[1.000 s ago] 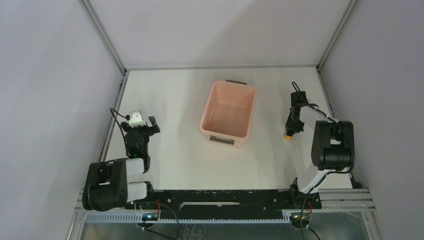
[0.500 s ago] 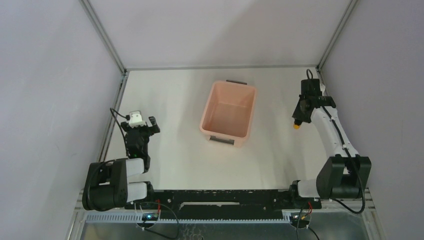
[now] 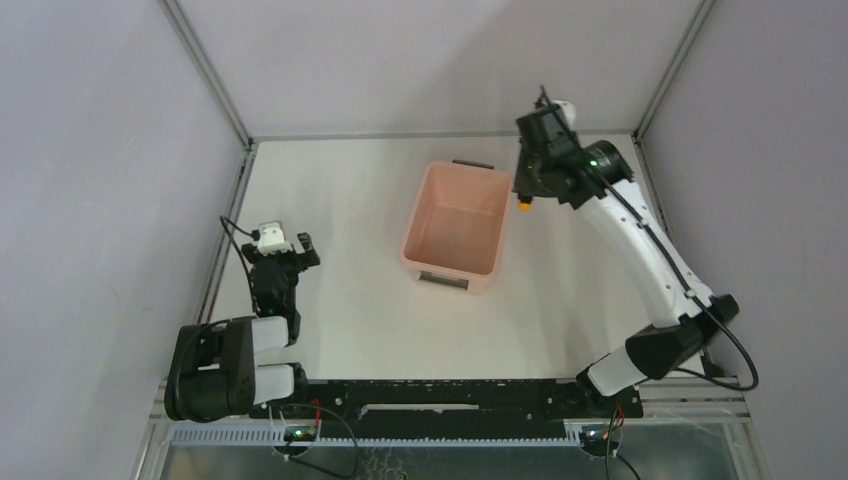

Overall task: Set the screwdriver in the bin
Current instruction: Place the screwdriver in the bin.

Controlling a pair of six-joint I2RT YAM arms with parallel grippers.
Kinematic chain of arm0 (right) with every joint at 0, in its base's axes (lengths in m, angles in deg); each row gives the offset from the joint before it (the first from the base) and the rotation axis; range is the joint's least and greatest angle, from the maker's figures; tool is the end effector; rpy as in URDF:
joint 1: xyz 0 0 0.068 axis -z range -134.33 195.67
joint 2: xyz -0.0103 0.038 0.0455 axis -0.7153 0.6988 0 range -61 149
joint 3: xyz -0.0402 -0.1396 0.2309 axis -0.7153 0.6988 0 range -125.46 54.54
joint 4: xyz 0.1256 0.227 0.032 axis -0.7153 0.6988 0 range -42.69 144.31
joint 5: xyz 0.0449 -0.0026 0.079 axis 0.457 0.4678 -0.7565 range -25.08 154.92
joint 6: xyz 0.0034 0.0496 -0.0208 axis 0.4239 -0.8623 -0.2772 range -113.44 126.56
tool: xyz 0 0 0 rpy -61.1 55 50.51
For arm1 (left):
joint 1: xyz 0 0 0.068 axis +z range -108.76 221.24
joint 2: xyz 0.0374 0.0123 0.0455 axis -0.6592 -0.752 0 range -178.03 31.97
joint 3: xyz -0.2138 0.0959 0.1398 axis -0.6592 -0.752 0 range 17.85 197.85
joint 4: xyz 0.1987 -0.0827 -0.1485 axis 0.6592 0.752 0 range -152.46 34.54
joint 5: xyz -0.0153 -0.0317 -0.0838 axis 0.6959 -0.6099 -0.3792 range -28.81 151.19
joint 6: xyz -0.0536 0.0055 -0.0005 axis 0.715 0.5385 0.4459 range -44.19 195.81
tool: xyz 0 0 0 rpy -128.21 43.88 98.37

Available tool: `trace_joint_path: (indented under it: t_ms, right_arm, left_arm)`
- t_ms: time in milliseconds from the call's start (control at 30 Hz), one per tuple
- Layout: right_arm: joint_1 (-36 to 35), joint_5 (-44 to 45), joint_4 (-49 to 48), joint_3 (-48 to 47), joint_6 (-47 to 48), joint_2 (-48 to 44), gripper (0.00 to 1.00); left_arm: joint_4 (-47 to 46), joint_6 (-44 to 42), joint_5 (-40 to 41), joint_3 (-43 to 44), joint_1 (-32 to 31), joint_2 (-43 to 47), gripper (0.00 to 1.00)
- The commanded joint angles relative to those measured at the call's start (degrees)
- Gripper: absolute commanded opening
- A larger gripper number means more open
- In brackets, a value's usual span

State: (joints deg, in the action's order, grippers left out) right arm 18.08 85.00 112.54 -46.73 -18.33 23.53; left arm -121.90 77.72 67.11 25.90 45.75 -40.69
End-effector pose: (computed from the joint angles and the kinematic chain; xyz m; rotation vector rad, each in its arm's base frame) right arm 0.2568 0.1204 0.4238 0.1019 2.3488 0.0205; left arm 0.2086 0.0201 0.1600 -0.1713 1.6531 0.1202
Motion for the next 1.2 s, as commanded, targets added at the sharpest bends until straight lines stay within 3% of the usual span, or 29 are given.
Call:
trace_joint_path:
  t_ms: [0, 233, 600, 967, 1033, 1167]
  right_arm:
    - [-8.45, 5.21, 5.58, -9.95, -5.41, 7.75, 0.00]
    - [-13.85, 4.93, 3.08, -13.56, -9.88, 15.39, 0.00]
    - [-15.92, 1.47, -14.57, 8.90, -12.20, 19.18, 0.00]
    - [-15.67, -0.33, -24.07, 17.87, -16.70, 27.48, 0.02]
    - [-15.65, -0.30, -24.19, 17.95, -17.02, 29.57, 0.05]
    - [-15.49, -0.50, -23.84, 17.91, -17.82, 30.94, 0.21]
  left_arm:
    - [-1.99, -0.95, 0.55, 2.50, -0.25, 0.68, 1.00]
    - [-2.00, -0.95, 0.59, 2.54, -0.30, 0.65, 1.00]
    - [-2.00, -0.95, 0.59, 2.57, -0.35, 0.67, 1.00]
    - [-2.00, -0.95, 0.57, 2.51, -0.37, 0.64, 1.00]
    - [-2.00, -0.95, 0.55, 2.51, -0.36, 0.67, 1.00]
    - [-2.00, -0.95, 0.52, 2.53, -0.30, 0.72, 1.00]
